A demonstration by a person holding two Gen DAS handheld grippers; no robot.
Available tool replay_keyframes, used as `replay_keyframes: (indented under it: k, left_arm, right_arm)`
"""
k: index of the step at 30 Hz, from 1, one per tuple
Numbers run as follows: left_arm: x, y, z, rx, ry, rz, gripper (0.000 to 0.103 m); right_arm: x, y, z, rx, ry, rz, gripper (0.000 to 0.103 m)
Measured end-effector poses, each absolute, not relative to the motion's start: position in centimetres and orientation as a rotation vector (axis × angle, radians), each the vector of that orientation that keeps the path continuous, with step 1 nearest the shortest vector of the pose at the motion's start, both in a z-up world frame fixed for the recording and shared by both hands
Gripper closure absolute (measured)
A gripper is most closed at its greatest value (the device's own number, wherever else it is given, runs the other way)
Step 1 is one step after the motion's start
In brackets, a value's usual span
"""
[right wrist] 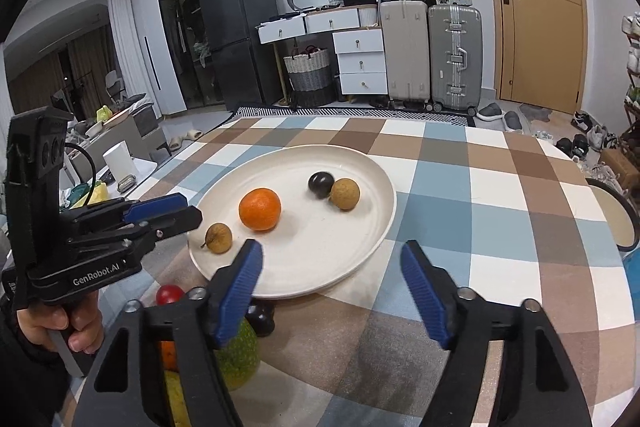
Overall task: Organize fruits
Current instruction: 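Open both grippers to release the brown fruit and plum onto the plate, then move the right gripper to the green citrus and close on it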
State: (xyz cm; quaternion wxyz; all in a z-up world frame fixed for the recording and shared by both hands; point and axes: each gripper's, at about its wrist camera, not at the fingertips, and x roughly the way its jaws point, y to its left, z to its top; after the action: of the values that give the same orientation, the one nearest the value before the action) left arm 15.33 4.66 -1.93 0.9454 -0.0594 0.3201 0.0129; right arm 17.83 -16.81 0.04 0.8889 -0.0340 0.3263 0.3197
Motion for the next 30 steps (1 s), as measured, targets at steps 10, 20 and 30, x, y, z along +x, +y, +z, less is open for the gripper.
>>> replay_keyframes:
  k: [10,20,30]
  left_arm:
    - [12.9,4.8,-1.4,-0.147,0.600,0.041,0.011]
    - [10.2,4.3,-1.2,-0.140,0.603,0.021,0.001]
    - [9.9,3.7,-1.8,-0.116,0.652,0.000,0.001]
  right_arm:
    - [17.0,-17.0,0.3,-0.093,0.676,0.664,0.002]
    - [15.6,-17.4,0.2,-0.087,0.726,0.708,0.000]
    - [15.4,-17.1,-0.2,-0.052,0.797,0.773,0.000]
